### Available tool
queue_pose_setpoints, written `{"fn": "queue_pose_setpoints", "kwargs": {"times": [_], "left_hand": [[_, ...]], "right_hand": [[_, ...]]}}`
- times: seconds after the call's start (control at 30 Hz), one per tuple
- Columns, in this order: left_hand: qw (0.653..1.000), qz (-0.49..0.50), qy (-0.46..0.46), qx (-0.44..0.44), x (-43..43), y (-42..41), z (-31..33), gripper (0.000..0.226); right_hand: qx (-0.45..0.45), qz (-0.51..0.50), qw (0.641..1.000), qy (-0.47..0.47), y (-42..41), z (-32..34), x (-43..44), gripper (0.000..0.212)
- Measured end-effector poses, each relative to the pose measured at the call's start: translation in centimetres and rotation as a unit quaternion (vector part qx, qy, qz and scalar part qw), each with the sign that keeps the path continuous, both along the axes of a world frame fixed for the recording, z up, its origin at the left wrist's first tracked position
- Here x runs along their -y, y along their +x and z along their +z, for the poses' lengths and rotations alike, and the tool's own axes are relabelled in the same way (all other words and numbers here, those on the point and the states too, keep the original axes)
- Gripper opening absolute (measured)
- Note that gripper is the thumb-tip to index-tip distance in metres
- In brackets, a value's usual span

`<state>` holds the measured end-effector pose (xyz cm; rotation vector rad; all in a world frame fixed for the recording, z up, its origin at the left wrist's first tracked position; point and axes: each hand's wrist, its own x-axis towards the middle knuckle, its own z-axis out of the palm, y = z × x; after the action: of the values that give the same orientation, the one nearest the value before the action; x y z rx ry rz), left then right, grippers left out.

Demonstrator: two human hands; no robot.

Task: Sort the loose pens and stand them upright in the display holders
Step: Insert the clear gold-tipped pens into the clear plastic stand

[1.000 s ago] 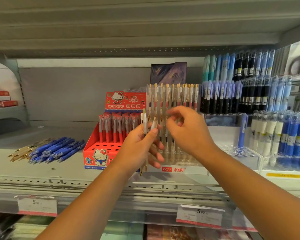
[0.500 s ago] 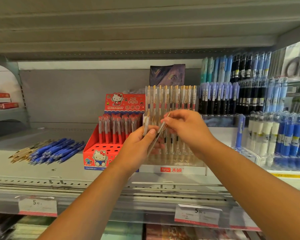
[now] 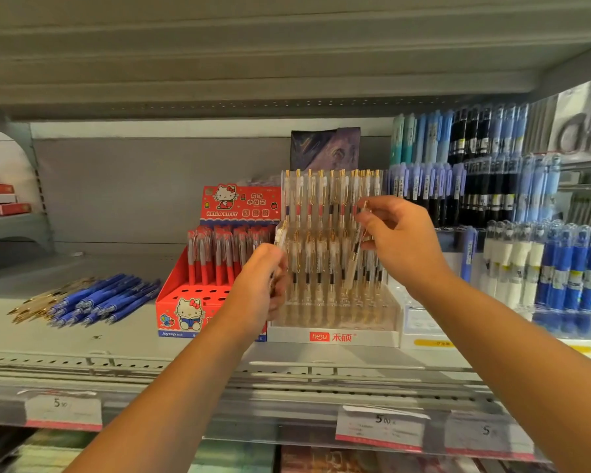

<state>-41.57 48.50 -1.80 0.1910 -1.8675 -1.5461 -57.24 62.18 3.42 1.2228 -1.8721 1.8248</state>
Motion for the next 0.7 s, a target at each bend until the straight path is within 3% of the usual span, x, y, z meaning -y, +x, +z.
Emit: {"fn": "queue_pose_setpoints", "kwargs": {"times": [0.1, 0.2, 0.43, 0.7], "left_hand": [[0.998, -0.022, 0.065, -0.002, -0.1, -0.3, 0.3, 0.031], [0.997, 0.020, 0.071, 0.013, -0.1, -0.7, 0.6, 0.024], [0.992, 0.101, -0.071, -0.015, -0.2, 0.0, -0.1, 0.008], [0.989, 0.107, -0.102, -0.025, -0.7, -0.1, 0.2, 0.015]], "right_hand": [[-0.015, 0.009, 0.999, 0.047, -0.1, -0.6, 0.4, 0.029], [-0.020, 0.014, 0.997, 0.070, -0.2, -1.2, 0.8, 0.030], [-0.049, -0.019, 0.991, 0.122, -0.4, -2.5, 1.4, 0.015], [-0.115, -0.100, 0.976, 0.153, 0.0, -2.6, 1.0, 0.023]]}}
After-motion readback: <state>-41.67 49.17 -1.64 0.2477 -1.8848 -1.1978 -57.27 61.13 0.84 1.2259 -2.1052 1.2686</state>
